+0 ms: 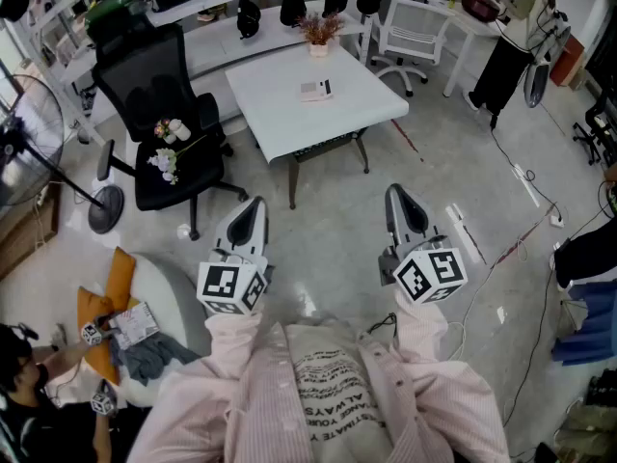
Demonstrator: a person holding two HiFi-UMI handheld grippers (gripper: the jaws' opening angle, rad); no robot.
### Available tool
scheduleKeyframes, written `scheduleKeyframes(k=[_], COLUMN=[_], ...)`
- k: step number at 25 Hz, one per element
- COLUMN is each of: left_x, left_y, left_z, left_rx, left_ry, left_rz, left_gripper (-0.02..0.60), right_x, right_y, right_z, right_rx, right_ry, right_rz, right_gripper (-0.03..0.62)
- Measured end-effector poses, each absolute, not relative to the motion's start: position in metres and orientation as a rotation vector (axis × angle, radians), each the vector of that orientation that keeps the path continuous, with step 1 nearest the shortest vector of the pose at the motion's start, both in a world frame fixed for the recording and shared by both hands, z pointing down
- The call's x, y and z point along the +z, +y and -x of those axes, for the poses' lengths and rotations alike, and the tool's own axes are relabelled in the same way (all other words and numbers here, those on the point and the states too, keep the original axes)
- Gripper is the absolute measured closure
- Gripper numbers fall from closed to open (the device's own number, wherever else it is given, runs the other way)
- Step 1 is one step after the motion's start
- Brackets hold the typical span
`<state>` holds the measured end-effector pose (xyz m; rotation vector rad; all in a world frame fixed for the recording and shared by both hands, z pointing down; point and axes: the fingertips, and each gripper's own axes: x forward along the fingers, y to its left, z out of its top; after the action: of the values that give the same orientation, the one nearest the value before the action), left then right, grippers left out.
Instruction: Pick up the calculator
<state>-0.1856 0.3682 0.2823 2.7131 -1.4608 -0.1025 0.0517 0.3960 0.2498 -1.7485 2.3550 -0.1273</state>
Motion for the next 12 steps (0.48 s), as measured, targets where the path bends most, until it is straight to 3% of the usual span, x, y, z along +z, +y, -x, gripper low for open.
scheduleKeyframes(k=[12], left_x=[0.282], left_y=[0.368], left_z=[0.171], left_rx=[-0.08], left_ry=[-1.452], left_rz=[-2.753], left_gripper=[0.58], right_x=[0.248], right_y=[0.397], right_z=[-0.063], right_rx=[-0.076], right_ry=[2.339], right_rz=[1.711], right_gripper=[0.594])
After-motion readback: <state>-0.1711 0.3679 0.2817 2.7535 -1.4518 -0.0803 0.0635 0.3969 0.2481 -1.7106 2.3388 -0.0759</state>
